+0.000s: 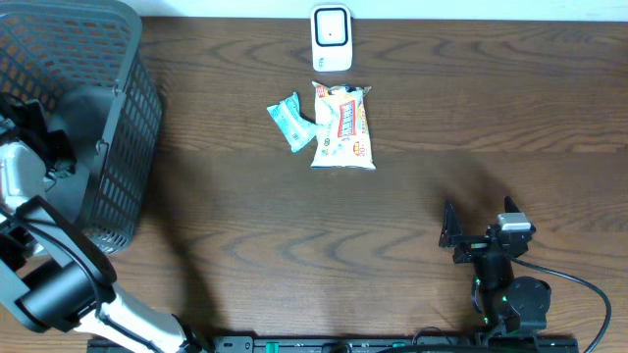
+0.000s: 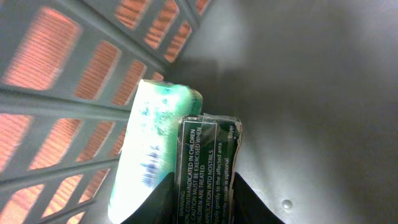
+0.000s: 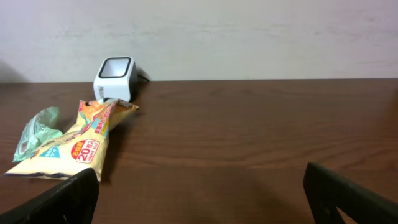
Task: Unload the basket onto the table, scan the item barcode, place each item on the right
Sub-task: 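Reach the left gripper into the basket and grasp the dark green box, then carry the dark green box to the scanner and release it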
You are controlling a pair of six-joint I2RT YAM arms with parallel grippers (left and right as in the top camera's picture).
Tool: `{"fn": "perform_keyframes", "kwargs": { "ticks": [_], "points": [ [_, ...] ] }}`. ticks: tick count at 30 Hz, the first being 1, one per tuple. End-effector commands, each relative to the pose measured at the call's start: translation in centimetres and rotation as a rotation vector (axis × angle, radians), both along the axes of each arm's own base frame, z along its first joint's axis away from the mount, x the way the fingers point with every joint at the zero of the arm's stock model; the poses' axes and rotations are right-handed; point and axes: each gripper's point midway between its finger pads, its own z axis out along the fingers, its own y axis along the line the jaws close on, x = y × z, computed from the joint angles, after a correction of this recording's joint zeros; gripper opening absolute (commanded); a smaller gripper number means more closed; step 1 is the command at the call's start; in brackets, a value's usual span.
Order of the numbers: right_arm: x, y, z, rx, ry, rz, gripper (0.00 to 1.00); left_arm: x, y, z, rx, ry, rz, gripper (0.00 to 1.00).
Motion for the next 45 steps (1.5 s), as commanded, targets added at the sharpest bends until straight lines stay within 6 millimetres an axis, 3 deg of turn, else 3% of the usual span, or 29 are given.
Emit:
{"fn": "perform_keyframes", "kwargs": {
  "ticks": [1,8,12,16,19,21,23,26,30,31,35,39,45],
  "points": [
    [0.0,0.1,0.0,-0.008,-0.001,0.005,0.99,0.1,-0.1,3.2,0.015,-0.079,0.045,0.25],
    [0.0,0.1,0.0,-0.008,-0.001,0.005,0.99,0.3,-0.7,8.0,0.014,-0.214,0.095,0.24],
    [0.0,0.1,0.0,-0.008,-0.001,0.005,0.99,1.4,-2.7,13.2,-0.027,-0.391,0.041,0.24],
    [0.0,0.1,0.0,-0.008,-0.001,0.006,0.99,1.7,-5.0,20.5,-0.074,-0.630,0.024,0.25],
    [0.0,0.1,0.0,-0.008,-0.001,0.005,0.99,1.5,-7.5,26.0,-0.150,-0.815,-0.013,0.24],
    [0.0,0.1,0.0,-0.008,-0.001,0.005,0.99,1.1,-10.2,30.6,-0.241,-0.966,-0.063,0.24],
    [0.0,0.1,0.0,-0.008,-0.001,0.005,0.99,0.8,-12.5,33.4,-0.311,-1.051,-0.105,0.24],
    [0.0,0.1,0.0,-0.008,-0.001,0.005,0.99,1.2,-16.9,35.8,-0.420,-1.109,-0.179,0.24],
    [0.0,0.1,0.0,-0.008,-0.001,0.005,0.99,2.8,-24.7,35.8,-0.546,-1.066,-0.340,0.24],
    [0.0,0.1,0.0,-0.008,-0.001,0.005,0.99,3.6,-28.6,35.1,-0.606,-1.026,-0.419,0.24],
    [0.0,0.1,0.0,-0.008,-0.001,0.005,0.99,5.2,-36.5,32.5,-0.710,-0.915,-0.548,0.24],
    [0.0,0.1,0.0,-0.008,-0.001,0.005,0.99,6.7,-44.2,27.7,-0.781,-0.764,-0.630,0.24],
    [0.0,0.1,0.0,-0.008,-0.001,0.005,0.99,8.0,-53.6,19.3,-0.828,-0.571,-0.718,0.24]
  ]
}}
